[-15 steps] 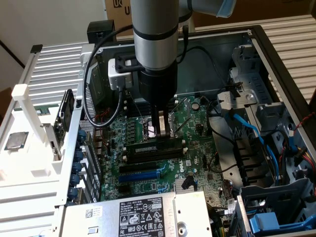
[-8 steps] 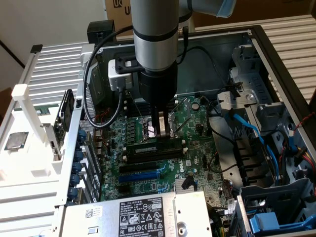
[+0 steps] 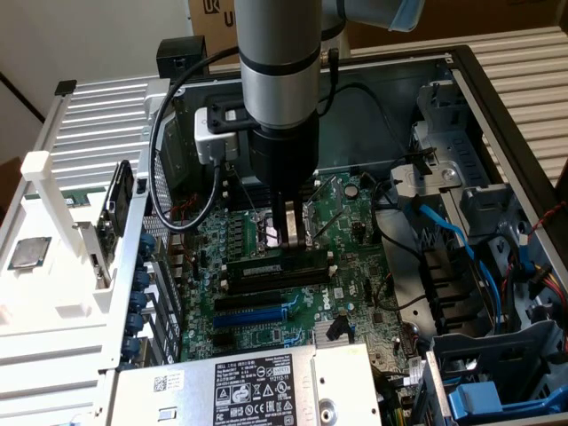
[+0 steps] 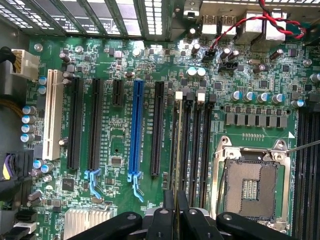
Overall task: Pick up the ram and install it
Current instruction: 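Insert the ram into the slot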
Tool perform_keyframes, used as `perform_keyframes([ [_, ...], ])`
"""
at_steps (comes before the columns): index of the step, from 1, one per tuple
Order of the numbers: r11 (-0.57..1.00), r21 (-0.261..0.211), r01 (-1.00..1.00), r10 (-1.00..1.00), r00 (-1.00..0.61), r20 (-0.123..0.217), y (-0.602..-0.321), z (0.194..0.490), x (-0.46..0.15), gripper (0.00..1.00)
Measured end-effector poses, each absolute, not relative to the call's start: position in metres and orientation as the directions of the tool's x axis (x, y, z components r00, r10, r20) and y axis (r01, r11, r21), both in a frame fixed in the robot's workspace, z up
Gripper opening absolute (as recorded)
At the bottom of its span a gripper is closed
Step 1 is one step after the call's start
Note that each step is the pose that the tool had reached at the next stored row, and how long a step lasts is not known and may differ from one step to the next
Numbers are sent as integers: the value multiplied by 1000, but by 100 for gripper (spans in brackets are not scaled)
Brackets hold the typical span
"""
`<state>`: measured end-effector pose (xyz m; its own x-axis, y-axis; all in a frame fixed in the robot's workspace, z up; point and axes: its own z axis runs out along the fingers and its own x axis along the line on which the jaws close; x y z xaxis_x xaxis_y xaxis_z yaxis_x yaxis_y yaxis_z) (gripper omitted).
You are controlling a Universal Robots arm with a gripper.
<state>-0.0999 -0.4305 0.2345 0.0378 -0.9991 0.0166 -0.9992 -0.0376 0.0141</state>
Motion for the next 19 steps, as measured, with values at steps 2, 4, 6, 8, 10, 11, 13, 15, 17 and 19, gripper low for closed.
perform_keyframes([
  [2, -37, 14, -999, -999, 38, 17, -430, 234, -100, 13],
  [4, -37, 14, -999, -999, 38, 17, -430, 234, -100, 13],
  [6, -37, 14, -999, -999, 38, 17, -430, 234, -100, 13],
  [8, -37, 14, -999, -999, 38, 17, -430, 234, -100, 13],
  [10, -37, 14, -999, -999, 38, 17, -430, 234, -100, 13],
  [11, -37, 14, -999, -999, 38, 17, -430, 233, -100, 13],
  [13, -37, 14, -999, -999, 38, 17, -431, 233, -100, 13],
  [15, -37, 14, -999, -999, 38, 17, -430, 233, -100, 13],
  [17, -37, 14, -999, -999, 38, 17, -430, 233, -100, 13],
  [19, -37, 14, -999, -999, 38, 17, -430, 232, -101, 13],
])
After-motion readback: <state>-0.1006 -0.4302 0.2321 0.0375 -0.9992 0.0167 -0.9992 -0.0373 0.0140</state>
